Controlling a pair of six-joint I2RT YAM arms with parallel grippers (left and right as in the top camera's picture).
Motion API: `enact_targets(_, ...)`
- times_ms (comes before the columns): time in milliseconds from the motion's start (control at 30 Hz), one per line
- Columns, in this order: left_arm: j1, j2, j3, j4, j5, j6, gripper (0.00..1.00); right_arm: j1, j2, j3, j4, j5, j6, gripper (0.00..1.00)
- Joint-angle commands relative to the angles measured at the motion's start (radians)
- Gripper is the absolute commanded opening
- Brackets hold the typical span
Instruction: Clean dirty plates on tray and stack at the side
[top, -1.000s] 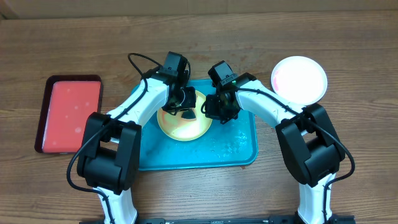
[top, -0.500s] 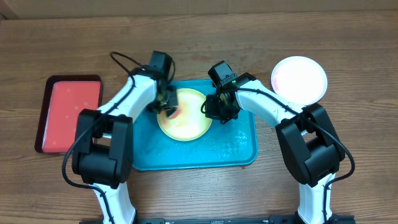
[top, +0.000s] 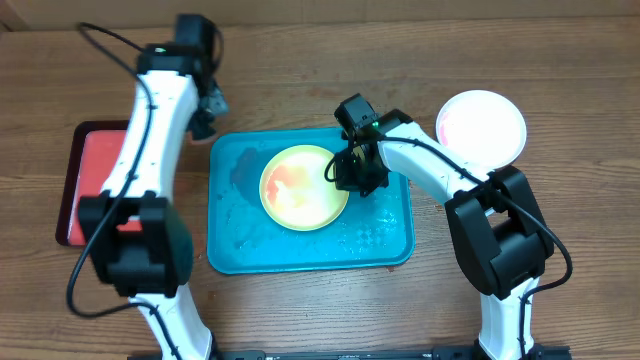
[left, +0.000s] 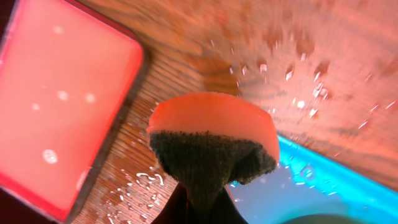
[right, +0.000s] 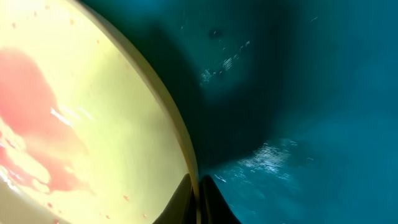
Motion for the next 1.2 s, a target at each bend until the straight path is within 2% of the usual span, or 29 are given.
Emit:
enact_targets(0,0.107,-0.064,0.028,-0.024,0.066,-0.032,0.05,0.027,-0.018,0.103,-0.032,0.172,-0.072,0.04)
enact_targets(233,0.336,-0.024,-0.059,-0.066,0.137,-0.021,0.04,0.15,-0.069,0.239,-0.087,0.536,-0.177,0.04)
enact_targets(400,0.441,0.014,-0.157,0.011,0.139,-0.021,0.04,0.222,-0.072,0.332,-0.127,0.725,-0.182,0.04)
enact_targets(600,0.513,0.035,-0.274,0.152,0.226,0.016,0.05,0.299,-0.072,0.399,-0.134,0.97,-0.359,0.04)
enact_targets(633,0.518,0.035,-0.284,0.169,0.227,0.016,0.11,0.31,-0.072,0.401,-0.127,1.014,-0.388,0.04)
enact_targets(667,0.521,0.035,-0.291,0.188,0.227,0.017,0.22,0.325,-0.072,0.402,-0.119,1.072,-0.421,0.04)
enact_targets(700,0.524,0.035,-0.293,0.199,0.227,0.017,0.28,0.337,-0.072,0.402,-0.111,1.125,-0.451,0.04)
enact_targets(800,0.525,0.035,-0.288,0.21,0.227,0.016,0.33,0.381,-0.072,0.402,-0.065,1.313,-0.553,0.04)
enact_targets(867,0.525,0.035,-0.28,0.208,0.227,0.017,0.41,0.401,-0.072,0.402,-0.031,1.38,-0.618,0.04)
enact_targets(933,0.525,0.035,-0.261,0.193,0.229,0.017,0.5,0.42,-0.072,0.402,-0.002,1.4,-0.7,0.04)
enact_targets(1000,0.527,0.035,-0.228,0.17,0.242,0.034,0.52,0.435,-0.072,0.402,0.028,1.4,-0.774,0.04)
enact_targets(1033,0.528,0.035,-0.183,0.135,0.254,0.048,0.57,0.447,-0.072,0.402,0.058,1.401,-0.837,0.04)
enact_targets(1133,0.528,0.035,-0.111,0.084,0.284,0.047,0.59,0.46,-0.072,0.402,0.114,1.448,-0.889,0.04)
enact_targets(1167,0.528,0.035,-0.08,0.07,0.322,0.047,0.75,0.47,-0.072,0.402,0.137,1.495,-0.892,0.04)
